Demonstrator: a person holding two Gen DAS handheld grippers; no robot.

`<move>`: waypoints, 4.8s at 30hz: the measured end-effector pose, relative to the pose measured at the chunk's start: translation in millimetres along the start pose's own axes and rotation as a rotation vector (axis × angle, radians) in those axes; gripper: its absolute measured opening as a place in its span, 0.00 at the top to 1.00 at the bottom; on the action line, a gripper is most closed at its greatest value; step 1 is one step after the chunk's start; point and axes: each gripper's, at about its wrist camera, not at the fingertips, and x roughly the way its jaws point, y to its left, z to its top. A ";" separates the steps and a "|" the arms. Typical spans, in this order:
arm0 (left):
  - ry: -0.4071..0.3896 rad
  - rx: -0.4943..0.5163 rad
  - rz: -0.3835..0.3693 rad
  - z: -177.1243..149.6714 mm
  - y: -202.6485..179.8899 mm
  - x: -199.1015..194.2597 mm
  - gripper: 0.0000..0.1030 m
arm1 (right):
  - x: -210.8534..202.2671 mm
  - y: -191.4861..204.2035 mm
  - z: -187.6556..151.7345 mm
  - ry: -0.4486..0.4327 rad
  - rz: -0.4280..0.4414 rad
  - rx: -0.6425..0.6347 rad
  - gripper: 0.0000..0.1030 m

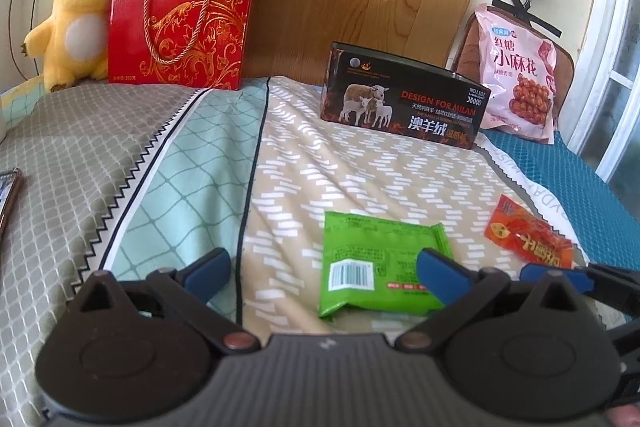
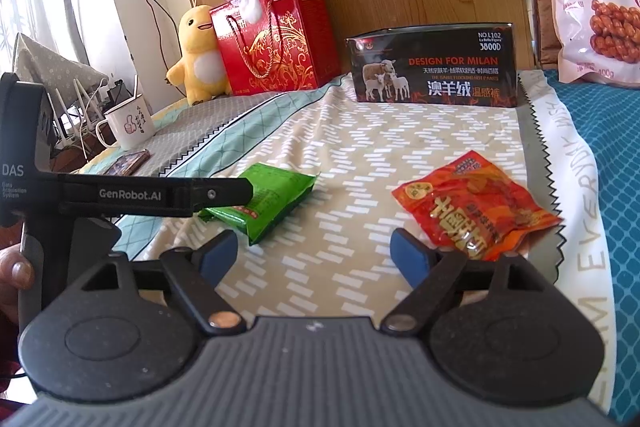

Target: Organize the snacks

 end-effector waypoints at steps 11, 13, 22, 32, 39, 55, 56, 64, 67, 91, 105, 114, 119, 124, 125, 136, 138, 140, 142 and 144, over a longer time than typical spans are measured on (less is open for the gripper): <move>0.006 0.013 0.024 0.1 -3.9 0.8 0.00 | -0.6 0.7 -0.1 -0.003 0.001 0.005 0.16; 0.010 0.014 0.020 0.6 -2.9 1.2 0.00 | -0.5 0.4 -0.1 -0.003 0.001 0.005 0.16; 0.016 0.025 0.012 1.0 -2.0 1.0 0.00 | -0.5 0.9 0.1 -0.002 0.000 0.004 0.16; 0.012 0.026 0.010 0.5 0.2 -1.7 0.01 | 0.0 1.7 -0.2 -0.002 -0.001 -0.010 0.16; 0.010 -0.026 -0.056 -0.9 19.2 -16.2 0.15 | 1.3 3.0 -0.2 0.004 0.011 -0.027 0.16; 0.074 0.049 -0.158 17.4 2.2 -16.2 0.34 | 16.3 24.3 7.4 0.063 0.038 -0.168 0.55; 0.086 0.052 -0.158 16.9 0.4 -13.6 0.34 | 17.7 26.0 9.0 0.061 0.038 -0.175 0.56; 0.129 0.047 -0.189 9.8 -10.9 -4.2 0.36 | 27.8 28.6 10.9 0.070 0.025 -0.198 0.75; 0.136 0.050 -0.216 10.3 -21.6 -0.4 0.38 | 22.9 21.9 8.8 0.062 0.013 -0.171 0.77; 0.145 0.099 -0.218 7.2 -53.0 4.9 0.37 | 2.7 9.6 -2.9 0.021 -0.031 -0.152 0.71; 0.141 0.095 -0.228 5.7 -51.2 2.4 0.36 | 3.1 12.2 -3.8 0.020 -0.039 -0.161 0.69; 0.134 0.080 -0.246 4.5 -47.3 0.0 0.36 | 3.2 13.0 -4.0 0.019 -0.041 -0.159 0.68; 0.135 0.040 -0.279 4.7 -39.4 -0.7 0.37 | 3.3 12.4 -3.7 0.019 -0.040 -0.156 0.67; 0.151 0.035 -0.287 9.5 -42.5 4.5 0.52 | 3.3 12.7 -3.7 0.016 -0.038 -0.153 0.67; 0.151 0.041 -0.291 9.9 -44.5 4.9 0.55 | 2.6 11.7 -3.4 0.011 -0.041 -0.151 0.70; -0.003 0.141 -0.320 72.5 -67.1 0.1 0.55 | 4.3 -2.8 48.8 -0.145 -0.132 -0.199 0.77; -0.052 0.172 -0.317 96.1 -73.2 7.5 0.55 | 11.1 -12.2 69.8 -0.180 -0.150 -0.205 0.77; -0.093 0.196 -0.308 119.8 -78.2 20.8 0.55 | 22.9 -27.7 97.0 -0.201 -0.160 -0.181 0.77; -0.122 0.187 -0.295 143.7 -78.4 38.7 0.54 | 37.4 -46.2 122.4 -0.204 -0.151 -0.130 0.77; -0.147 0.174 -0.274 162.6 -76.0 59.4 0.48 | 58.7 -61.8 146.4 -0.197 -0.141 -0.093 0.74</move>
